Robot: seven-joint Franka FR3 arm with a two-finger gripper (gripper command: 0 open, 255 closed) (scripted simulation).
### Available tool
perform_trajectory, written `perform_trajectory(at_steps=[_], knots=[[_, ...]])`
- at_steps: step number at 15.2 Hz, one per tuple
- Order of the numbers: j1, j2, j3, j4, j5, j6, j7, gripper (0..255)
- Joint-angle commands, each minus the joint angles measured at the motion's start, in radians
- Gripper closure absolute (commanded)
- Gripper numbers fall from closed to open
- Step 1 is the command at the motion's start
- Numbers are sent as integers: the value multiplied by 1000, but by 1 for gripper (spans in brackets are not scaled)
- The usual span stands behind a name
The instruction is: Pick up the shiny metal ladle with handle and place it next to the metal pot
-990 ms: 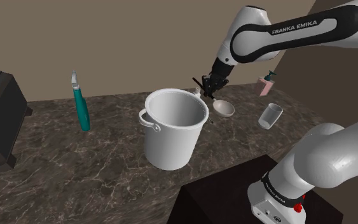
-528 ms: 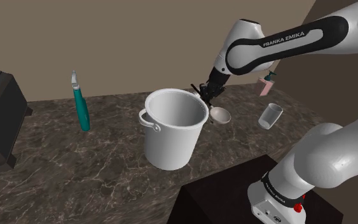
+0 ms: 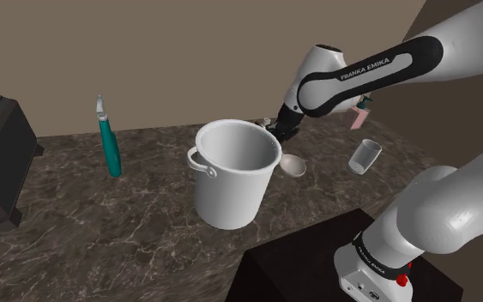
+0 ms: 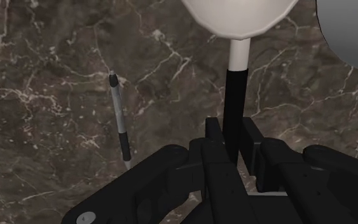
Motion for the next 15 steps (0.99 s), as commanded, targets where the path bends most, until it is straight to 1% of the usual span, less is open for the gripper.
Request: perform_trajectory(at_steps=[1, 9, 15], knots=[[2, 21, -2, -12, 4, 33, -5, 255], [14, 124, -8, -47, 28, 170, -27, 255], [27, 214, -14, -61, 61, 275, -56, 255]])
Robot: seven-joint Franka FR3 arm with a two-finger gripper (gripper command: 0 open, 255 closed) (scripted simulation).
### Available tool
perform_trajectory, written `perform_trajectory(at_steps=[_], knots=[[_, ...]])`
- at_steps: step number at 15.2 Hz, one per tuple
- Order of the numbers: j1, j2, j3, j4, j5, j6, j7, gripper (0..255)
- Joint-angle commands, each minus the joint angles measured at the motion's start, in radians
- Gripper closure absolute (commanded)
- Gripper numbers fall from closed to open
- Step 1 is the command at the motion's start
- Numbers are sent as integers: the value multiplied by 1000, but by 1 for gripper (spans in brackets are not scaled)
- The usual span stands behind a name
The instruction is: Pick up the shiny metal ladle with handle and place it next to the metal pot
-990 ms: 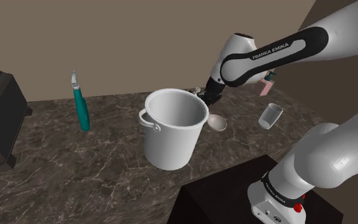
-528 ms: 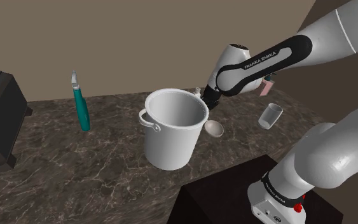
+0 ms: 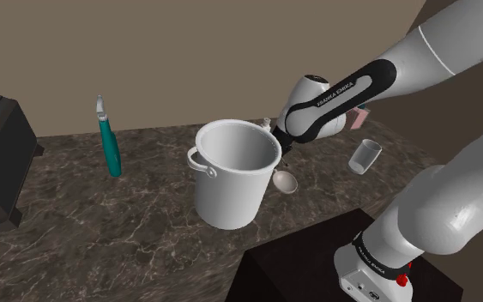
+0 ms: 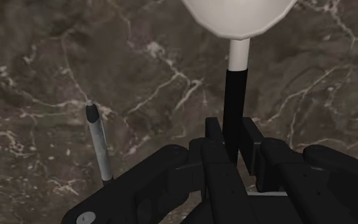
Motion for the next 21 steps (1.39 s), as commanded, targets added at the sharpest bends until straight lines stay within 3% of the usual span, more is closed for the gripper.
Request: perform_trajectory(at_steps=[1, 10, 11, 16, 20, 21], knots=[[5, 32, -2, -2, 14, 35, -11, 255], [10, 62, -3, -4, 29, 66, -24, 255], [10, 61, -3, -4, 29, 66, -24, 0], [10, 61, -3, -4, 29, 65, -24, 0], [-15, -103, 0, -5, -32, -96, 20, 0], [-15, -103, 1, -5, -32, -96, 20, 0]])
